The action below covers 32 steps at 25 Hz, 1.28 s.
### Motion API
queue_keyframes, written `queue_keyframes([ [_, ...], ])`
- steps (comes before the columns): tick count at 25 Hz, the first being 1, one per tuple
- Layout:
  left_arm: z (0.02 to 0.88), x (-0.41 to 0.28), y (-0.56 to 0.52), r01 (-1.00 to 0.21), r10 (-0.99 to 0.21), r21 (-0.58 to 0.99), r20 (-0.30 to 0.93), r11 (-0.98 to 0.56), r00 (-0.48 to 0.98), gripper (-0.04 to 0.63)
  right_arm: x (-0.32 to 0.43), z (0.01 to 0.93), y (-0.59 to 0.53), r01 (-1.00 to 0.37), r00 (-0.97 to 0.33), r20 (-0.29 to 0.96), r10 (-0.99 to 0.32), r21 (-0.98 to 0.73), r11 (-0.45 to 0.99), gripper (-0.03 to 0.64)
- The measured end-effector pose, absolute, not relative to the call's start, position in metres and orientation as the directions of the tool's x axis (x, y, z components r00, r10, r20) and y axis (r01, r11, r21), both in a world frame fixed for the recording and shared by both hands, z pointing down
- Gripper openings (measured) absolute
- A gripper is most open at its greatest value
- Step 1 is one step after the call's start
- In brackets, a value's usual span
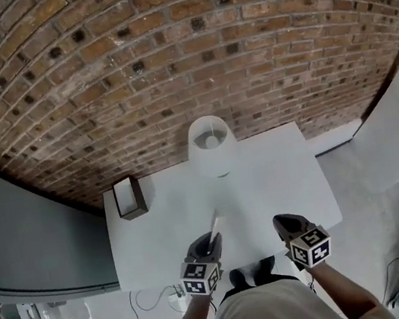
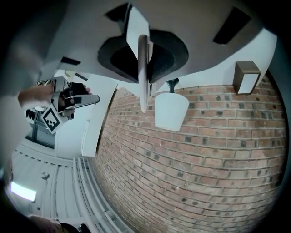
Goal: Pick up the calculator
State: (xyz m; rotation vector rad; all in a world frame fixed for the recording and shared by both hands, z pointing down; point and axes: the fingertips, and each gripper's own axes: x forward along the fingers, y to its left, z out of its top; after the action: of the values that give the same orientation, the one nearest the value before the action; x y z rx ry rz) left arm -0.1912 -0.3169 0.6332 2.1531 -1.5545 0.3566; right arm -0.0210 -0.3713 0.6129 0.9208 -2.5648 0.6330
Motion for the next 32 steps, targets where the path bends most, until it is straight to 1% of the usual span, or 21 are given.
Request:
queue_keyframes([
  [8, 0.597, -0.238, -0.290, -0.937, -0.850, 0.253, 0.410, -0.242, 0.331, 0.078, -0.057, 0.578, -0.348, -0.655, -0.729, 0.428, -0.534, -0.209, 0.726, 0.012],
  [15, 0.574, -0.272, -0.271, -0.937, -0.881, 0.257, 0.350, -0.236, 0.318, 0.078, -0.086, 0.547, -0.333, -0.635, -0.745, 0.335, -0.577, -0.090, 0.767, 0.012],
  [24, 0.553, -0.303, -0.248, -0.936, -0.902, 0.269, 0.306, -0.225, 0.305, 0.078, -0.102, 0.525, -0.318, -0.649, -0.737, 0.290, -0.611, -0.048, 0.760, 0.011],
  [32, 0.532, -0.319, -0.253, -0.955, -0.932, 0.225, 0.261, -0.195, 0.252, 0.078, -0.112, 0.509, -0.326, -0.605, -0.771, 0.260, -0.581, -0.016, 0.796, 0.011],
])
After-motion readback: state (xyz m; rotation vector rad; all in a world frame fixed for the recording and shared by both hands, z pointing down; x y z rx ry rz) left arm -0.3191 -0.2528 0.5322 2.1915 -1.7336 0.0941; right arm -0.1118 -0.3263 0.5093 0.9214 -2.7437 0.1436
